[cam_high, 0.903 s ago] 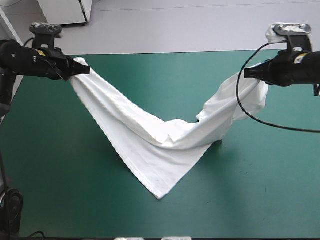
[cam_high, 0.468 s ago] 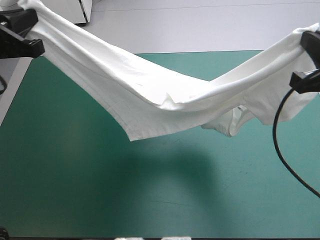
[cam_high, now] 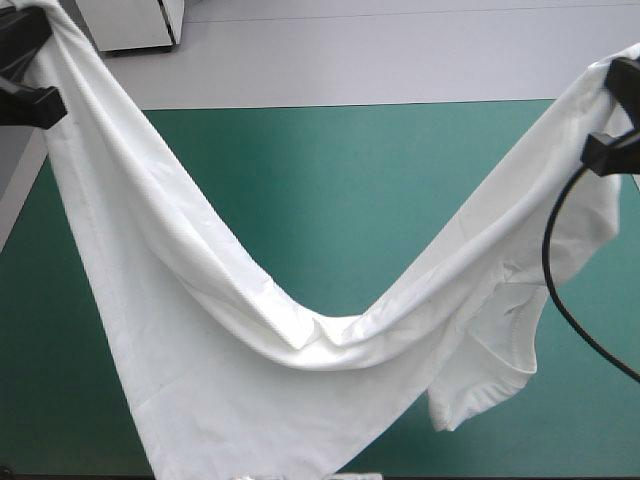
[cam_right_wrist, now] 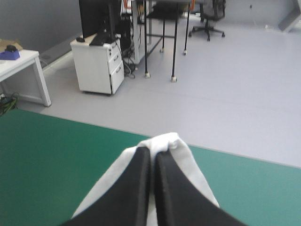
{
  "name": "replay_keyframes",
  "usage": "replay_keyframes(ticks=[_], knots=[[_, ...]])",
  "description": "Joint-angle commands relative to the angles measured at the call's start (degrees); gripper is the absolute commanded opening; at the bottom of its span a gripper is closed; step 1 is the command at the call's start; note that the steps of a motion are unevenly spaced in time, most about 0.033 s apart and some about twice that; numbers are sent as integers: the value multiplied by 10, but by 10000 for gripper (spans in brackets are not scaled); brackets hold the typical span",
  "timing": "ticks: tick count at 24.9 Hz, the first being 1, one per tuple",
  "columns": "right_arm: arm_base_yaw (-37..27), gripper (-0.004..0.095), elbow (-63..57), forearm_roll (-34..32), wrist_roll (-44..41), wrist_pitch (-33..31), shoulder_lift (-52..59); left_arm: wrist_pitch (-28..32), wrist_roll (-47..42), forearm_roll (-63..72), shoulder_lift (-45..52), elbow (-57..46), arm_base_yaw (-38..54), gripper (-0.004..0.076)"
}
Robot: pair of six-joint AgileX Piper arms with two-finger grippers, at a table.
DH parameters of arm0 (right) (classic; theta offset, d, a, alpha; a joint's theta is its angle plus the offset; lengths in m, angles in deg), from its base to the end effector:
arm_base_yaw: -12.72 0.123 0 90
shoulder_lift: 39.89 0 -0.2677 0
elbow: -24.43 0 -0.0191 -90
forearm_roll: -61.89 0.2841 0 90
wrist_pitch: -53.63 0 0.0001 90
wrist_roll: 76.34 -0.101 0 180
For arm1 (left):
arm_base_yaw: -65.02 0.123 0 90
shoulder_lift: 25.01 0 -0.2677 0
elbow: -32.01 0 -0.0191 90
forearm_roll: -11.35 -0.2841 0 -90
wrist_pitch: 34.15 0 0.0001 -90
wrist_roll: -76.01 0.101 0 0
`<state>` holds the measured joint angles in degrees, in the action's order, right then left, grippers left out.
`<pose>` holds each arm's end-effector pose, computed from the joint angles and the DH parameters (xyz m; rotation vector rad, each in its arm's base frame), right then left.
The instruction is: Fold the cloth
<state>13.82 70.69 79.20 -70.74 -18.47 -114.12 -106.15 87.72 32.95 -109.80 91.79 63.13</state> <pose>0.1386 0.0313 0.6248 -0.2297 1.7178 0.2610 0.1714 -0.0410 0.6456 0.3645 1.6311 -0.2611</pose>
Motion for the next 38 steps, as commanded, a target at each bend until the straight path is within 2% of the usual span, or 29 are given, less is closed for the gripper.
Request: replay_keyframes(ticks=[1,6,9,12,15,18,23,27,29,31,32,33,35,36,38], knots=[[-1,-17,-57,-6,-12,6,-19,-17,-13,1,-29,-55,1,-9],[-1,-17,-201,-5,-12,17,-59,-16,-12,2,-74,-188,1,-9],[-1,-17,-278,2,-11,70,-101,5,-3,3,-116,-269,1,-9],[-1,-17,-320,20,2,145,-165,55,3,3,-164,-328,1,-9],[-1,-17,-310,41,23,179,-240,82,16,9,-223,-342,1,-9],[-1,-17,-269,54,24,203,-335,139,26,9,-289,-342,1,-9],[-1,-17,-153,50,23,196,-473,241,27,0,-364,-342,1,-9],[-1,-16,-120,37,17,194,-514,272,23,-50,-392,-342,1,-9],[-1,44,-120,35,23,181,-516,272,10,-71,-395,-342,1,0],[-1,224,-118,35,28,166,-516,264,11,-74,-395,-342,1,65],[-1,300,-117,35,28,155,-516,250,11,-72,-393,-339,1,109],[-1,418,-108,35,28,131,-516,233,17,-72,-390,-334,1,161],[-1,560,-96,35,20,102,-516,197,17,-74,-384,-319,1,286],[-2,601,-85,35,8,91,-516,180,14,-78,-380,-308,1,337],[-2,596,-60,31,-2,76,-516,158,13,-80,-371,-284,1,437]])
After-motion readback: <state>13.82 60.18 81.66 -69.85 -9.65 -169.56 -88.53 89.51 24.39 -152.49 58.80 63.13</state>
